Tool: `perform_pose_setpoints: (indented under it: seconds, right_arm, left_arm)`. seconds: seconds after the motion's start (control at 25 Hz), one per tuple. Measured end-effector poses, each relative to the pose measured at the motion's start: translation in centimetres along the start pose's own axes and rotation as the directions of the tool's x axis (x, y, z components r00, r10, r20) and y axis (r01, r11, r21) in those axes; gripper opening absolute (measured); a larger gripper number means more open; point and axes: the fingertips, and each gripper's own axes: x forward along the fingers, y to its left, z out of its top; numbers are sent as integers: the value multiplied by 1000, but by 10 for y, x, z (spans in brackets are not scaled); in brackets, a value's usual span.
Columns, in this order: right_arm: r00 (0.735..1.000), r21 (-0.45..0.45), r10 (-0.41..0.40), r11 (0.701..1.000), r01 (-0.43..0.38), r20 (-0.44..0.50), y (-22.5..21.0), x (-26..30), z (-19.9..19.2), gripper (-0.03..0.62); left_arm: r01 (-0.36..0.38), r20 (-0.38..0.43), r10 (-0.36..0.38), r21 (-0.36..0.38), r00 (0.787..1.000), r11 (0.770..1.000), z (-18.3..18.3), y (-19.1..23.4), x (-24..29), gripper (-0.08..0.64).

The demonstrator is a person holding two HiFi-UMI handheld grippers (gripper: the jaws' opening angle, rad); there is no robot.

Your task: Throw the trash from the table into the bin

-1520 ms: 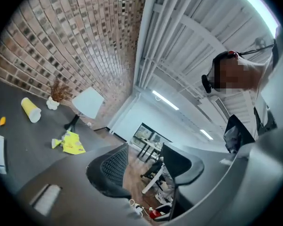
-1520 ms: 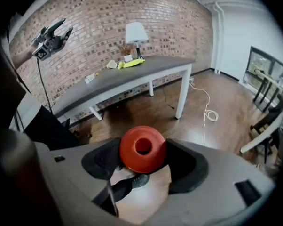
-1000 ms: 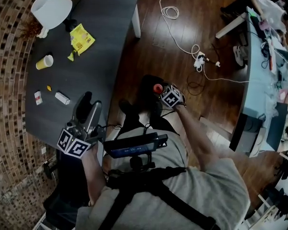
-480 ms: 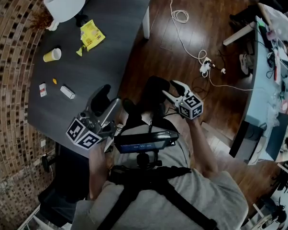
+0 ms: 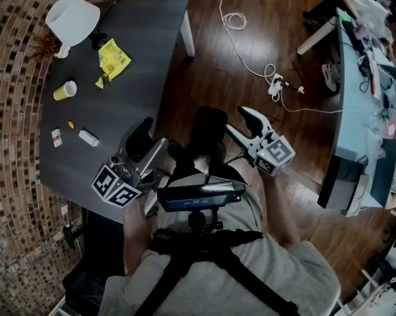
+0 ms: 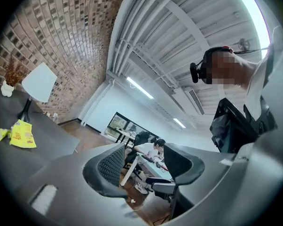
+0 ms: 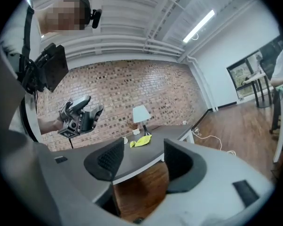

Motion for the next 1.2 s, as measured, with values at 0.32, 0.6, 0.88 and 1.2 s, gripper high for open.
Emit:
perform_pose_setpoints:
  seconds: [0.32, 0.6, 0.88, 1.2]
  right_arm:
    - [999, 0, 0, 1000, 0, 35, -6, -22, 9, 264]
    - [998, -11, 3, 1000, -2, 66, -15, -36, 12, 264]
    - [998, -11, 12, 1000, -12, 69, -16, -44, 11, 264]
    - [996, 6, 49, 999, -49, 69, -10, -47, 7, 264]
  left_arm:
    - [10, -6, -9, 15, 1000, 1000, -9, -22, 12, 247]
    - [8, -22, -7, 36, 1000, 999, -15, -36, 19, 245]
    - [25, -49, -22, 74, 999, 997, -20, -52, 27, 245]
    - [-6, -14, 7, 57, 1000, 998, -20, -54, 25, 245]
